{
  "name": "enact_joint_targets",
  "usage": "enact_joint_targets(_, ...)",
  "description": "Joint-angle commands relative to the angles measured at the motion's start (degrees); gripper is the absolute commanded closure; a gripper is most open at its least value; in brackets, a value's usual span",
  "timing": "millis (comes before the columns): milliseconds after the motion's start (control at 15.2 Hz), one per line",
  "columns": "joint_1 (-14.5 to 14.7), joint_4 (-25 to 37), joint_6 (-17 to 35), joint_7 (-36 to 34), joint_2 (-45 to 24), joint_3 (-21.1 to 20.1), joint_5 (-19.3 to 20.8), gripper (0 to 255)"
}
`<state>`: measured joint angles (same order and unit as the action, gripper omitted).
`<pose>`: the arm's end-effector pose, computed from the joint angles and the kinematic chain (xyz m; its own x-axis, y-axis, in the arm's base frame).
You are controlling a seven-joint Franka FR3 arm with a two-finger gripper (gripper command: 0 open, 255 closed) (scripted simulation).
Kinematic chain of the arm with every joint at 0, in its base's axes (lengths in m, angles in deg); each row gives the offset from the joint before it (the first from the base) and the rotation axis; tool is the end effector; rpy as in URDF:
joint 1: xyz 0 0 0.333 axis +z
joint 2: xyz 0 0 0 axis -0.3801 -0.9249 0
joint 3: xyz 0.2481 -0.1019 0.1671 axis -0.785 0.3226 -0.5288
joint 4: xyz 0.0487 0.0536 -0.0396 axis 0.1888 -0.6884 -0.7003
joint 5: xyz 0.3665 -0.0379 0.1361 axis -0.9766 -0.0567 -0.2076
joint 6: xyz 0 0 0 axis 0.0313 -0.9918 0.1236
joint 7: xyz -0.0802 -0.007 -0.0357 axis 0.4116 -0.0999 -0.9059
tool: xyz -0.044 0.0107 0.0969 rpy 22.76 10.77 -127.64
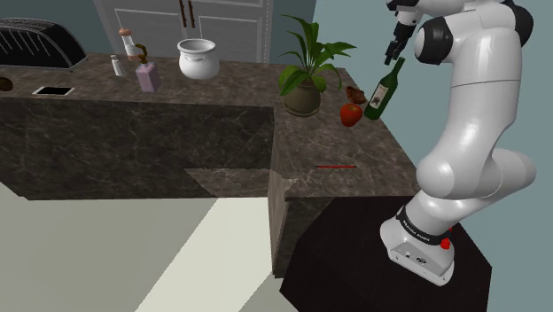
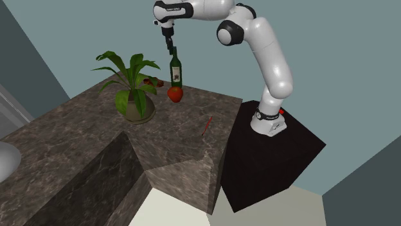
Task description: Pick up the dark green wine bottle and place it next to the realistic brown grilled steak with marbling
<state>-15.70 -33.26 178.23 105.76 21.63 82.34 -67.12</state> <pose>0.4157 -0.6004 0.4714 0.9986 -0.0523 0.0047 -0.0525 -0.9970 0.0576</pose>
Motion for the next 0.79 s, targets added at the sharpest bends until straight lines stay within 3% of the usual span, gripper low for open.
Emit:
enact_joint_targets(0,0.00,0.01,0.00,0.00,0.00,0.00,0.00,0)
enact_joint_targets(132,0.00,0.01,0.00,0.00,0.00,0.00,0.00,0)
enact_joint_targets(396,-1.82,9.68,-8.20,-0.66,-1.20,-0.11,-0.24,0)
enact_joint_targets(726,-1.83,9.68,-8.21,-0.66,-1.20,-0.11,-0.23,0)
